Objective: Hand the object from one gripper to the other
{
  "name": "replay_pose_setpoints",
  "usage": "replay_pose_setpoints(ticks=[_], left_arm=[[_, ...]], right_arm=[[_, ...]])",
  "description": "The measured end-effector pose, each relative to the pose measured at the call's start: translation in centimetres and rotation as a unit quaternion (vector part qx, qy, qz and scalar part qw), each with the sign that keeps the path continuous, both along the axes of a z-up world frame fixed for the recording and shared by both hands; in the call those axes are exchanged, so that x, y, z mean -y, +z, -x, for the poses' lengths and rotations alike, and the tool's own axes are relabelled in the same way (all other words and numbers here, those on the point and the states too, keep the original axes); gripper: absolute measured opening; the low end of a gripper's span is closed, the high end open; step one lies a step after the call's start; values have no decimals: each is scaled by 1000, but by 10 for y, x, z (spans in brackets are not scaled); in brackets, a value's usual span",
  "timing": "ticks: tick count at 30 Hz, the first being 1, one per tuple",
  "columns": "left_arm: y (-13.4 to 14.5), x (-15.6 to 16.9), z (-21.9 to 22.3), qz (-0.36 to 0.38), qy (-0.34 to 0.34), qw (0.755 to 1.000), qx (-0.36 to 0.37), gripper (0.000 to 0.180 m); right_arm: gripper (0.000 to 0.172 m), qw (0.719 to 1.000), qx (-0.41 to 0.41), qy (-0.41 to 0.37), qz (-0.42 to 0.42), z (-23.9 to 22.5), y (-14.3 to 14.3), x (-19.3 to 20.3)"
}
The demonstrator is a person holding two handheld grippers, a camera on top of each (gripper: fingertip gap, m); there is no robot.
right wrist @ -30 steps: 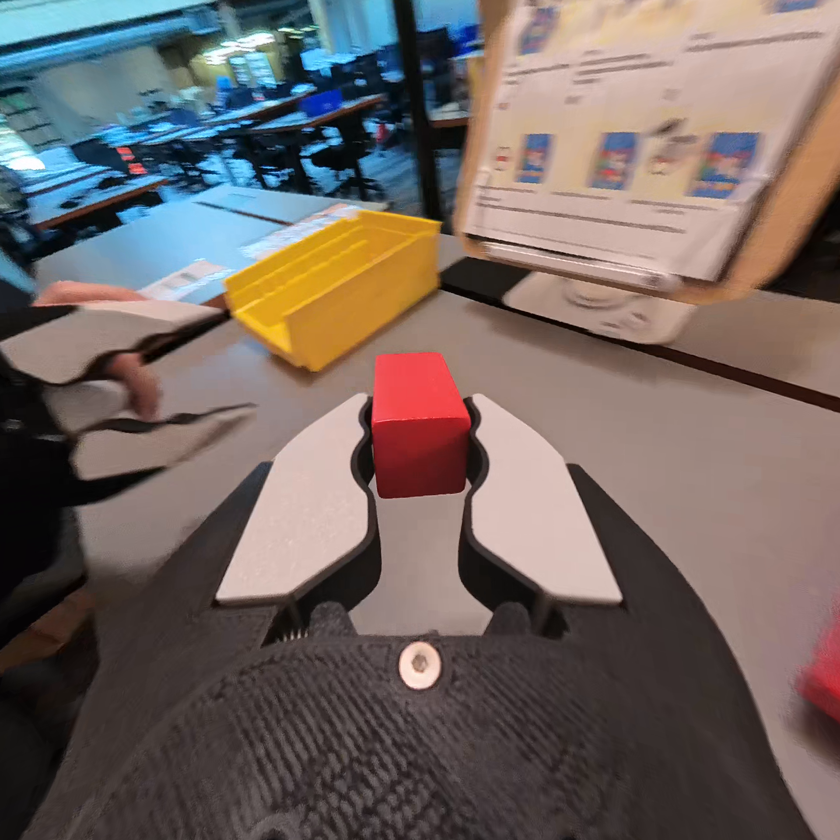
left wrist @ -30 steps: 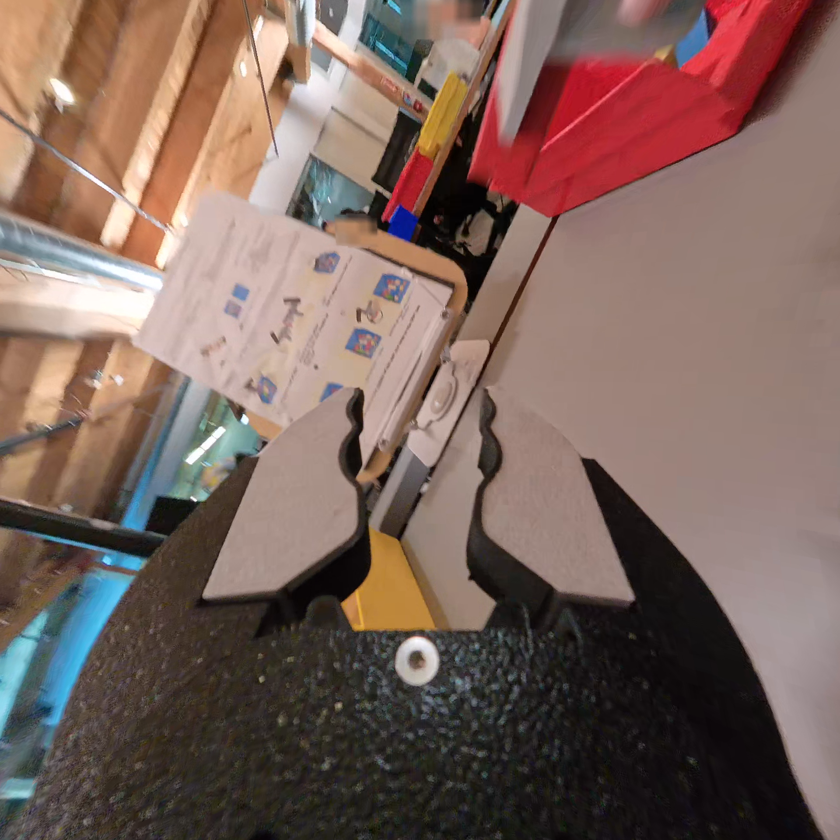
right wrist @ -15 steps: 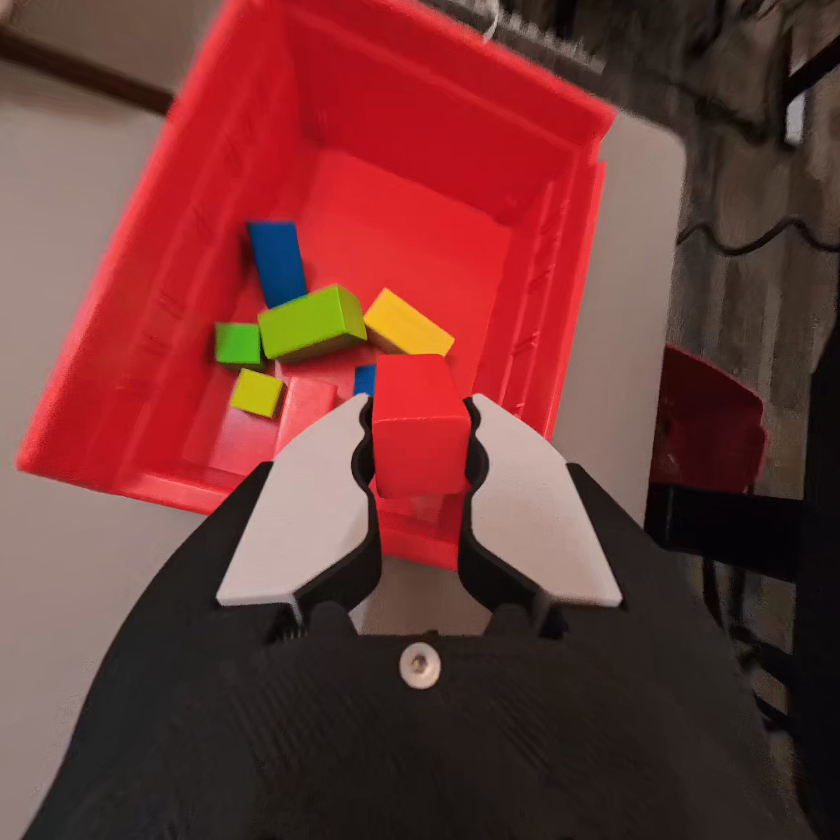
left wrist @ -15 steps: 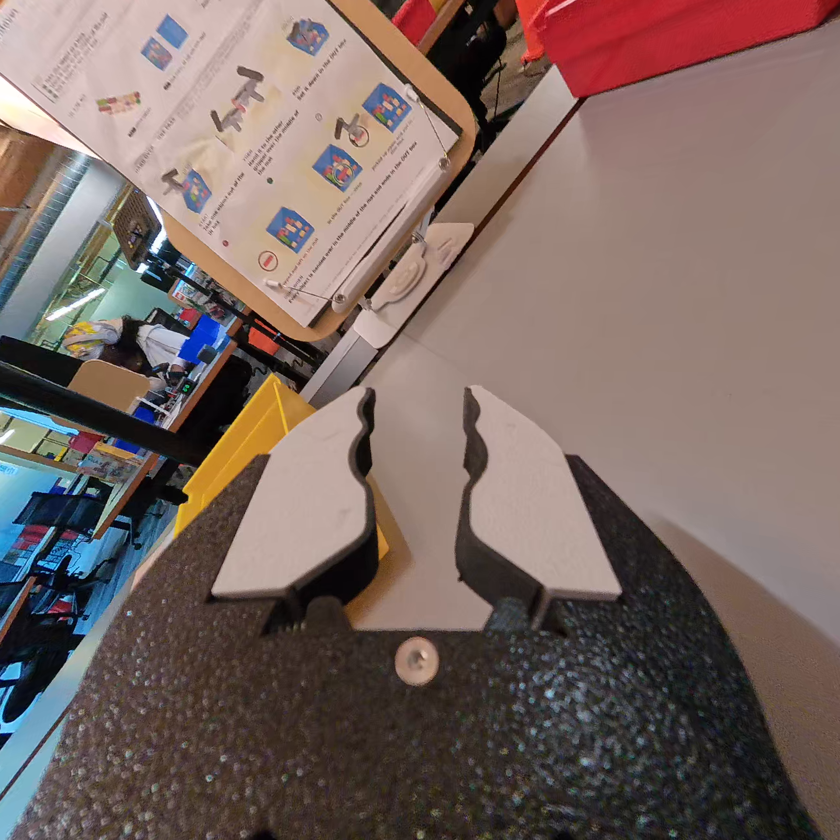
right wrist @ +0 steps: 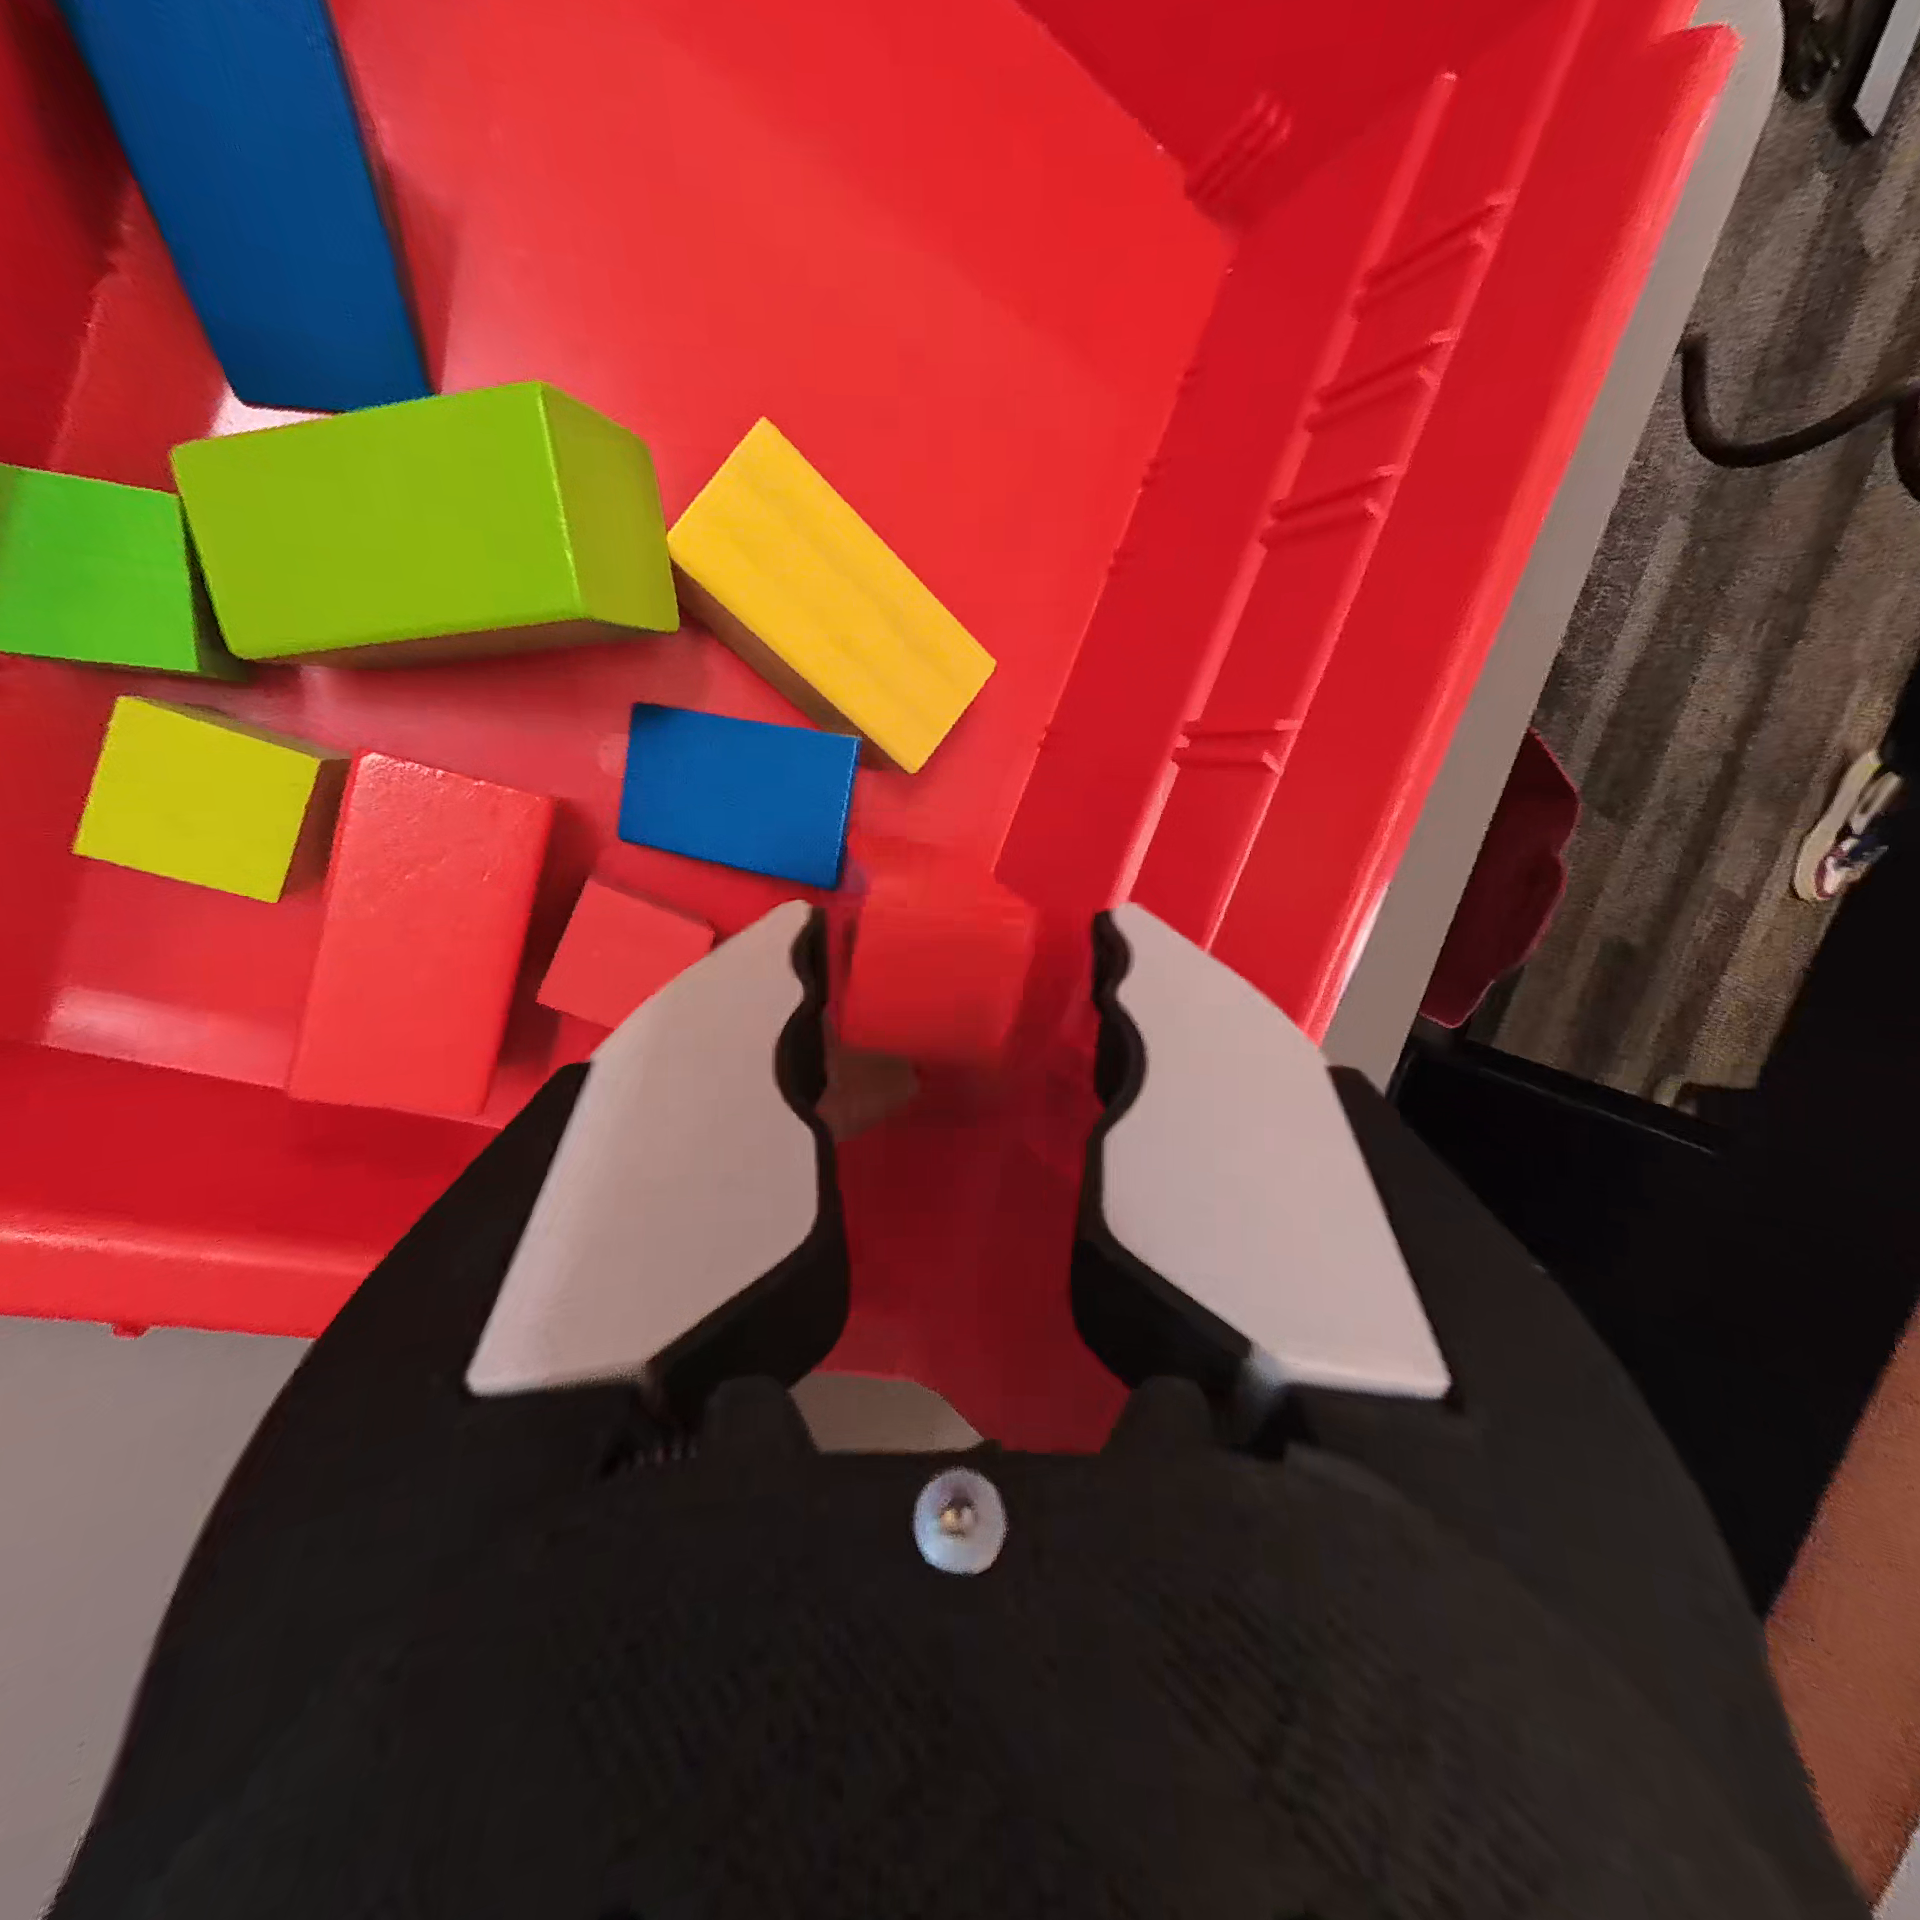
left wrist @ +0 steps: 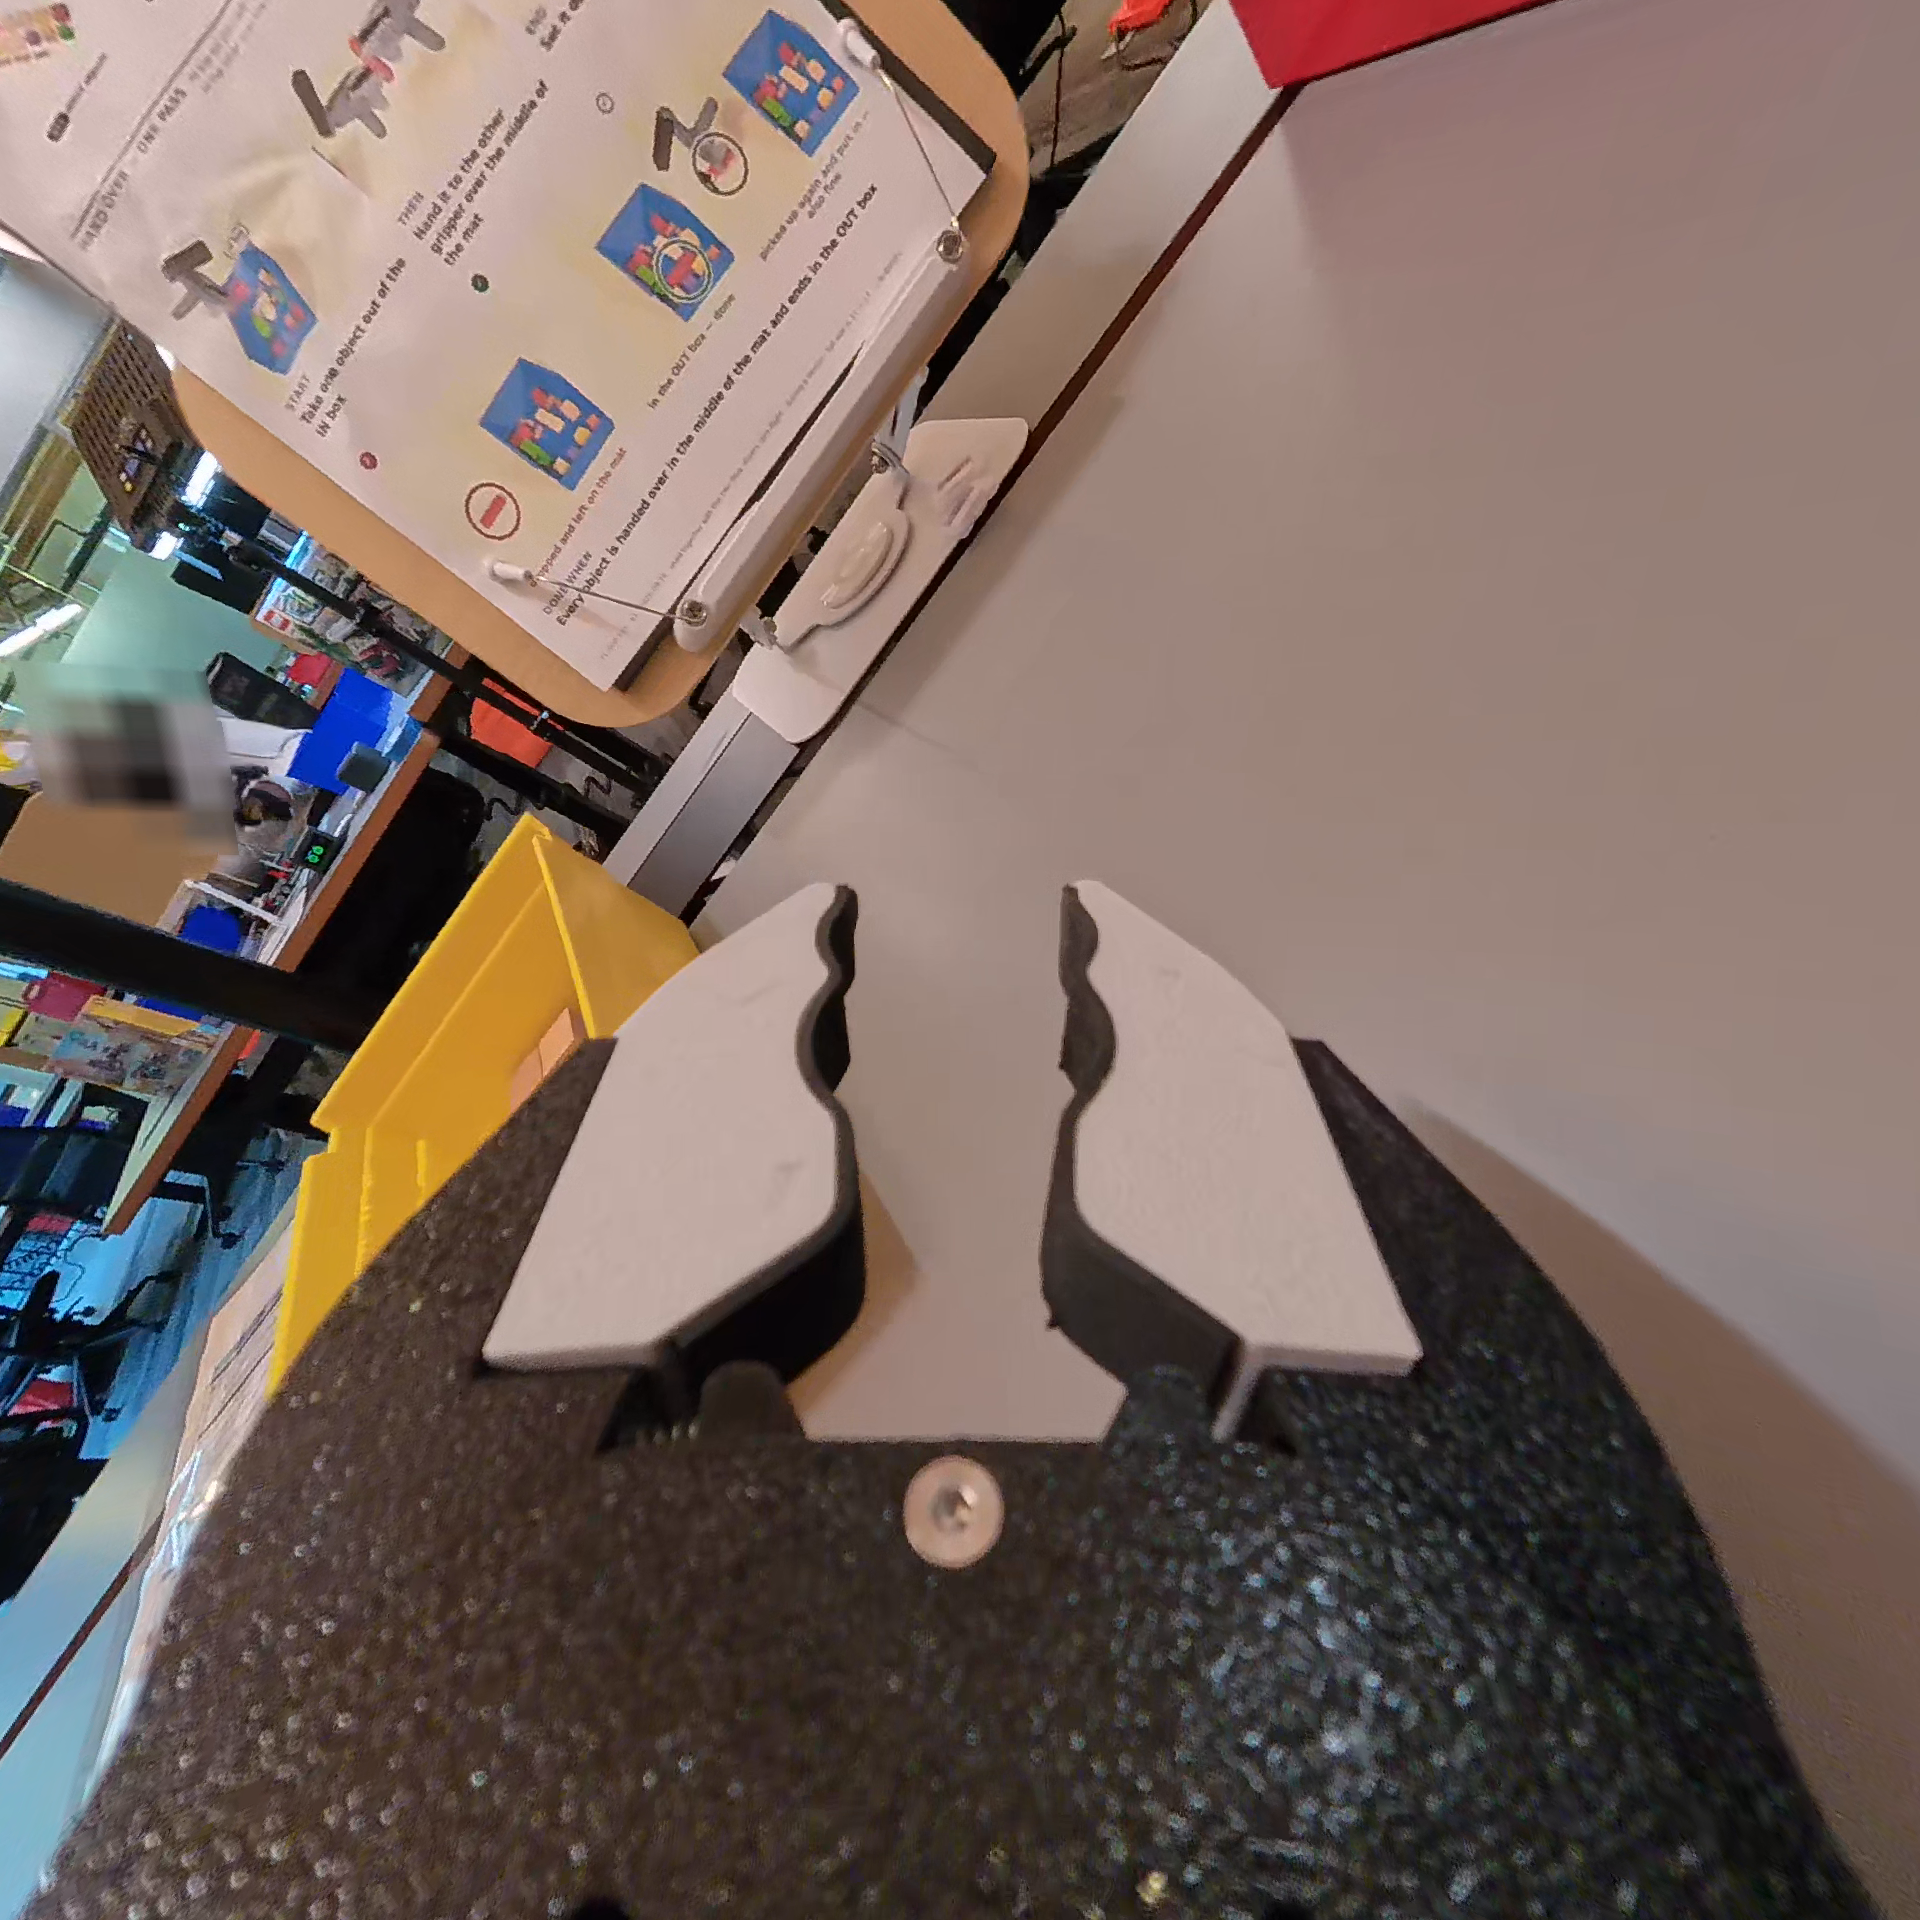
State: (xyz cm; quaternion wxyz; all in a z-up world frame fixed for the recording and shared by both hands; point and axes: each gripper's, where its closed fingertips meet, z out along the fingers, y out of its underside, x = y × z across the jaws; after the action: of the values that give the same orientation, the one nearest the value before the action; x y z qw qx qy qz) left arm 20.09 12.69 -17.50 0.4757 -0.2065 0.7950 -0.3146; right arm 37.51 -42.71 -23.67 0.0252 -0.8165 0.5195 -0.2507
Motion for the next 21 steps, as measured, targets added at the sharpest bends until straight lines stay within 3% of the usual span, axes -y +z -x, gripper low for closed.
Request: replay_pose_setpoints(ticks=[7,15,21], left_arm=[[26,-31,-8,85,31,996,-9,37],[70,-136,-41,193,126,972,-42,38],[58,-176,-95,123,84,981,-125,43]], right_arm=[[68,992,105,5,-70,6,35,-29],[62,920,282,84,-258,81,83,-129],[59,881,296,96,-357,141,76,-179]])
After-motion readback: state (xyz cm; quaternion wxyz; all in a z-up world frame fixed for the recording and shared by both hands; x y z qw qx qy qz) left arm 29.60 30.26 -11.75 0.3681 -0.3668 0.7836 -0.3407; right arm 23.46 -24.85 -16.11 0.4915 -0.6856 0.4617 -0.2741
